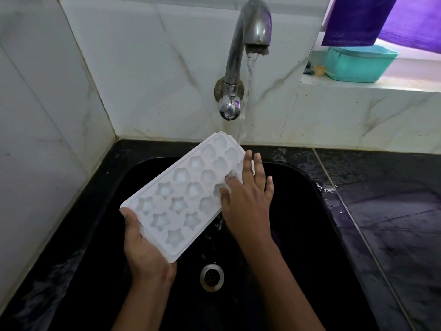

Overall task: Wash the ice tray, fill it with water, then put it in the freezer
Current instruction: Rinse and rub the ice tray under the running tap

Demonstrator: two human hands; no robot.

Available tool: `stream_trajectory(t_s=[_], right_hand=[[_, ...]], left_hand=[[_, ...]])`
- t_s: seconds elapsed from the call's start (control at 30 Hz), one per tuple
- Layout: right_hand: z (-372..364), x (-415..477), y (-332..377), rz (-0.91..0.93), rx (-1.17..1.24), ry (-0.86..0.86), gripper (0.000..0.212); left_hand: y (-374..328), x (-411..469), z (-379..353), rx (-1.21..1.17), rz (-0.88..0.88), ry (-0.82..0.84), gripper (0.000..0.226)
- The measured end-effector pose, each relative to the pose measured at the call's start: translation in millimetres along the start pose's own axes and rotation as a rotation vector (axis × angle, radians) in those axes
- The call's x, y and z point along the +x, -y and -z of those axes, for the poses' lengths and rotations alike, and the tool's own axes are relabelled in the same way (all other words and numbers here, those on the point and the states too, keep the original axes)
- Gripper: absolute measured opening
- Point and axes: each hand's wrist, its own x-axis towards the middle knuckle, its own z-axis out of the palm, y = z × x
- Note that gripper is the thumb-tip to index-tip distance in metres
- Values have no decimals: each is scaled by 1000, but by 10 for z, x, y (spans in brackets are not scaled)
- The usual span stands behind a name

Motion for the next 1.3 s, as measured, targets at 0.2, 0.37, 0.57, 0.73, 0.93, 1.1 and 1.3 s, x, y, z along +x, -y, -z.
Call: stream_trajectory(t_s=[0.2, 0.37, 0.57, 0.73, 0.93, 1.1, 1.3], right_hand=[[96, 30, -169, -58, -39, -10, 29], [-2, 9, -147, 26, 7, -179, 28], [11, 13, -130, -3, 1, -136, 17], [-52, 14, -101, 14, 23, -218, 17], [1, -9, -82, -81, -96, -56, 27], [108, 9, -56, -97, -33, 57, 27], [209, 67, -114, -169, 237, -127, 15]], left_hand=[[6, -18, -23, 5, 40, 30, 68], [-9, 2, -11, 7, 48, 29, 71], [13, -4, -7, 5, 42, 24, 69], [14, 2, -14, 1, 53, 24, 70], [9, 9, 9, 26, 58, 21, 67], [49, -5, 3, 48, 77, 21, 68], [54, 30, 29, 34, 151, 66, 69]])
